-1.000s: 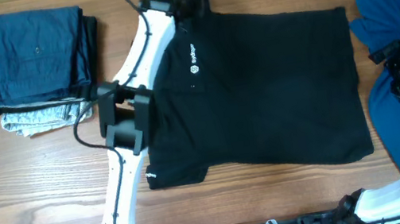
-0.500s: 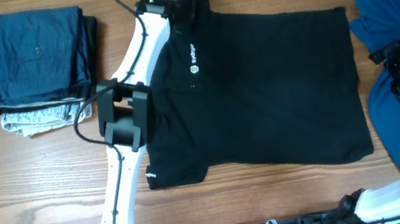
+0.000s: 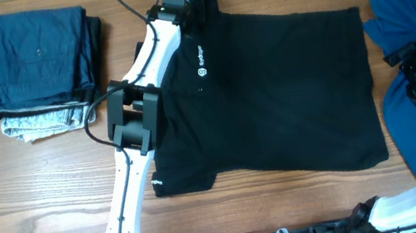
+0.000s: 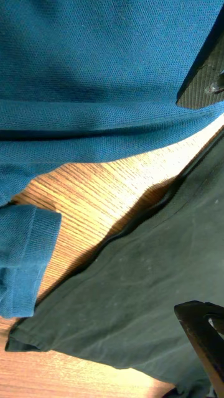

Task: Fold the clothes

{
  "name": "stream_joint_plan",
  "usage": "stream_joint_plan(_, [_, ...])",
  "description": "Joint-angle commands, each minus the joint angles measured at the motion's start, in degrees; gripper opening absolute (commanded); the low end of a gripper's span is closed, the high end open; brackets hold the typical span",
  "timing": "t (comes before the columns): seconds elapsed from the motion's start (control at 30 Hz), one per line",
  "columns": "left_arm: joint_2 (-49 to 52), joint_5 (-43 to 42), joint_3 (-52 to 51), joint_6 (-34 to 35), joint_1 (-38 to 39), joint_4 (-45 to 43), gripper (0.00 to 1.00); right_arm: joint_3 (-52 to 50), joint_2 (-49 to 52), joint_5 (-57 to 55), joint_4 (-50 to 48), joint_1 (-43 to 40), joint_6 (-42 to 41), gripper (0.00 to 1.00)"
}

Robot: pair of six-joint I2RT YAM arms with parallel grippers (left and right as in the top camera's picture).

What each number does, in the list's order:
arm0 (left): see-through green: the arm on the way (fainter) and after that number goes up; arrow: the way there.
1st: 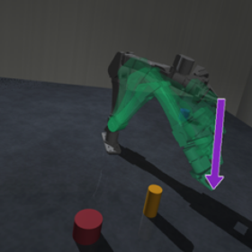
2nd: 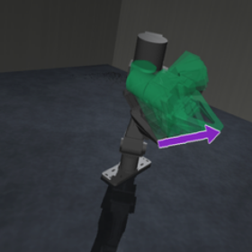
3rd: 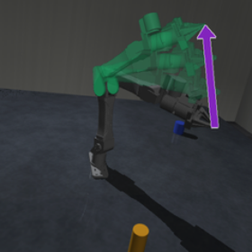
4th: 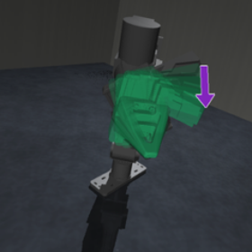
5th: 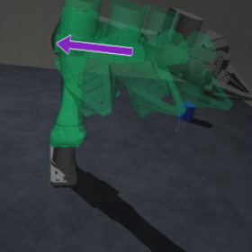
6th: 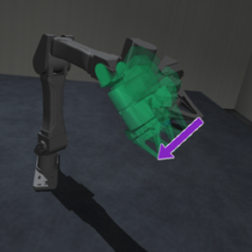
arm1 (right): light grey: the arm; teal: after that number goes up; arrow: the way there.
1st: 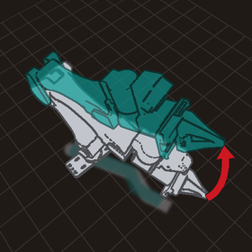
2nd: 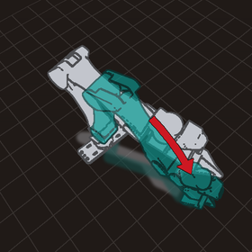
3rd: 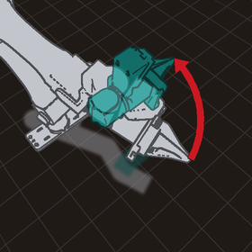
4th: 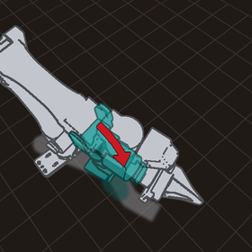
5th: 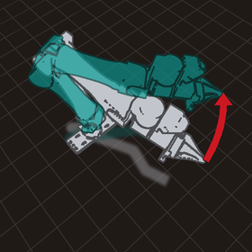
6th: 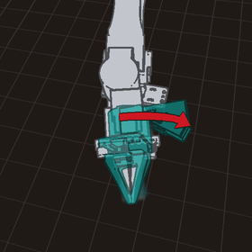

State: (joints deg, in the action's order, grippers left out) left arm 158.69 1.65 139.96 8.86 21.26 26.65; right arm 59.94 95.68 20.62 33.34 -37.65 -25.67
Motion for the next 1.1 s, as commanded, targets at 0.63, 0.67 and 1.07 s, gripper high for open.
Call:
stream_joint_plan(0.63, [-2.47, 5.86, 0.74, -5.70, -0.28, -2.27, 0.04, 0.79, -0.44, 0.85, -0.13, 0.24, -0.24, 0.99])
stream_joint_plan(0.67, [-2.47, 7.21, 0.74, -5.68, -0.28, -2.25, 0.04, 0.79, -0.44, 0.85, -0.13, 0.24, -0.26, 1.00])
stream_joint_plan(1.07, [-4.81, 14.80, 0.74, -5.62, -0.28, -1.27, 0.04, 0.79, -0.44, 0.85, -0.11, 0.24, -0.26, 0.99])
